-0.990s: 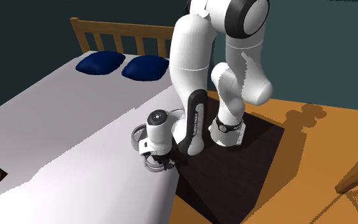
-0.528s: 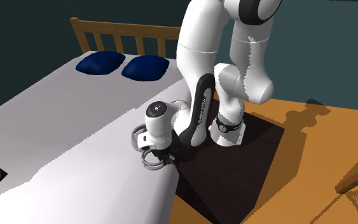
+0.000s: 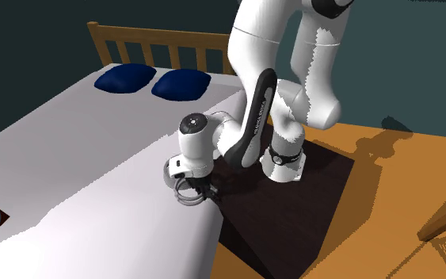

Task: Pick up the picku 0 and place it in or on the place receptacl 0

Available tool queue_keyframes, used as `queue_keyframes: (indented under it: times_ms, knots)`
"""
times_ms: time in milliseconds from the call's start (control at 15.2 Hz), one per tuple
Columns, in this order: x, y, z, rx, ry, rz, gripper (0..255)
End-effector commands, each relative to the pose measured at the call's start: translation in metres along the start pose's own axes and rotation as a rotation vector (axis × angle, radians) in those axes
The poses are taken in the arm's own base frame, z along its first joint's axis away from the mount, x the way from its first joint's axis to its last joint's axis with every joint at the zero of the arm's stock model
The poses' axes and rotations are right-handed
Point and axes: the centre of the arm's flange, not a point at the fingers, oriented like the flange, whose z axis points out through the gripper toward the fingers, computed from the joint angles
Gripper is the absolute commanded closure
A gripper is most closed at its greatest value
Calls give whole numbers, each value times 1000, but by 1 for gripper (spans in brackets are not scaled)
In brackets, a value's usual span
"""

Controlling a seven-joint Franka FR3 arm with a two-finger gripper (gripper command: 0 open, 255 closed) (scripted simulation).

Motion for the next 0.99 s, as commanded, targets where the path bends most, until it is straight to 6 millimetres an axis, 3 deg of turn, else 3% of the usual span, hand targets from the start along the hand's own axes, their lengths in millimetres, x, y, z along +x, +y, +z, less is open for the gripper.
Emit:
queue_keyframes:
  times_ms: [0,198,924]
  knots:
    - [0,0,-11,0,-1,0,255]
    - [-1,1,-25,0,-1,0,255]
    - [-78,123,-21,0,-1,0,255]
